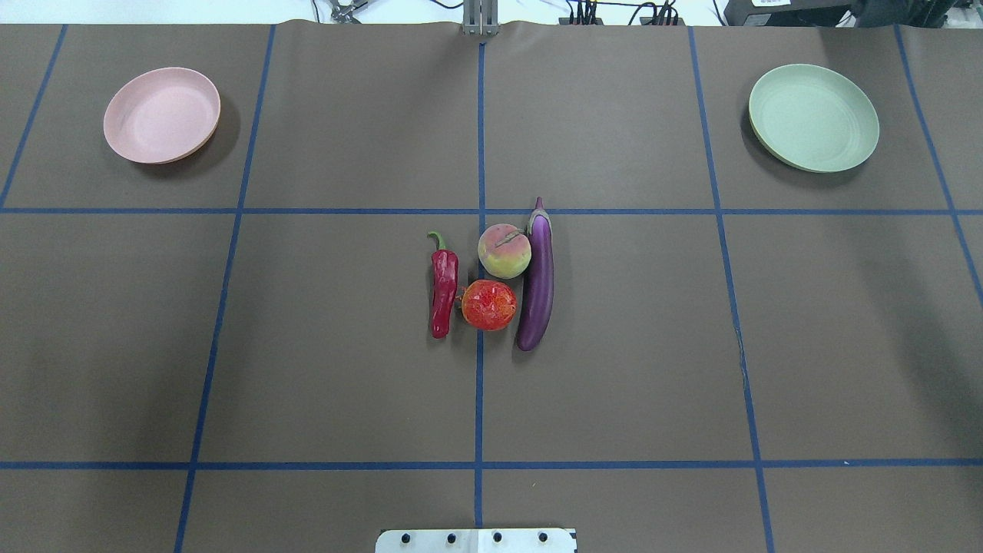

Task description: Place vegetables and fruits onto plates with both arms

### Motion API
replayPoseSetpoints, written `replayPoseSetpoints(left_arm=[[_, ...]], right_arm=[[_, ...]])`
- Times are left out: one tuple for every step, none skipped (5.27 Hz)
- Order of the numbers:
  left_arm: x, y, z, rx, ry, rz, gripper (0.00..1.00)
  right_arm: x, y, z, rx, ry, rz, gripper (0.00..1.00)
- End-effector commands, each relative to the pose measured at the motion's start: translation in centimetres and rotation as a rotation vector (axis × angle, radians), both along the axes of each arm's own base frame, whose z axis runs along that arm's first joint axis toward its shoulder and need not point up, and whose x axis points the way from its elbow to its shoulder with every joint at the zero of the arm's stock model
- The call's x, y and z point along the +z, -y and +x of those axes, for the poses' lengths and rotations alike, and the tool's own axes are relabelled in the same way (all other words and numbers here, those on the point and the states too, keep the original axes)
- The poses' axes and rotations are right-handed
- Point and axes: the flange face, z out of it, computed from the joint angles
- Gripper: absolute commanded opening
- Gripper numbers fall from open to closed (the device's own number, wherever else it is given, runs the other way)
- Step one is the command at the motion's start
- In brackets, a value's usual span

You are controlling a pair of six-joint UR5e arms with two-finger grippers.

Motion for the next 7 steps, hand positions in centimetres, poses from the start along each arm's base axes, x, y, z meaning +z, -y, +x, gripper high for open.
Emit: replayPoseSetpoints(left_arm=[[0.0,-0.6,0.1,0.005,-0.005,0.015,1.00],[0.6,-0.5,0.1,0.003,-0.006,0.004,1.00],[0.2,-0.5,0.1,0.003,-0.008,0.011,1.00],[0.2,-0.5,0.2,0.005,-0.008,0.011,1.00],[0.2,-0.5,0.9,0.019,-0.011,0.011,1.00],[-0.3,-0.5,2.3,0.049,-0.058,0.010,1.00],[-0.8,-0.5,2.8,0.044,-0.092,0.003,1.00]], right_arm=[[-1.4,1.1,-3.8,-0.064,-0.045,0.036,1.00],[-1.2,1.0,-4.1,-0.071,-0.049,0.035,1.00],[-0.8,0.6,-4.1,-0.073,-0.042,0.030,1.00],[-0.9,0.4,-4.1,-0.074,-0.031,0.031,1.00],[-1.5,0.1,-4.5,-0.084,0.040,0.018,1.00],[-2.3,-0.1,-5.1,-0.097,0.068,0.024,1.00],[-2.2,-0.2,-6.2,-0.114,0.068,0.018,1.00]])
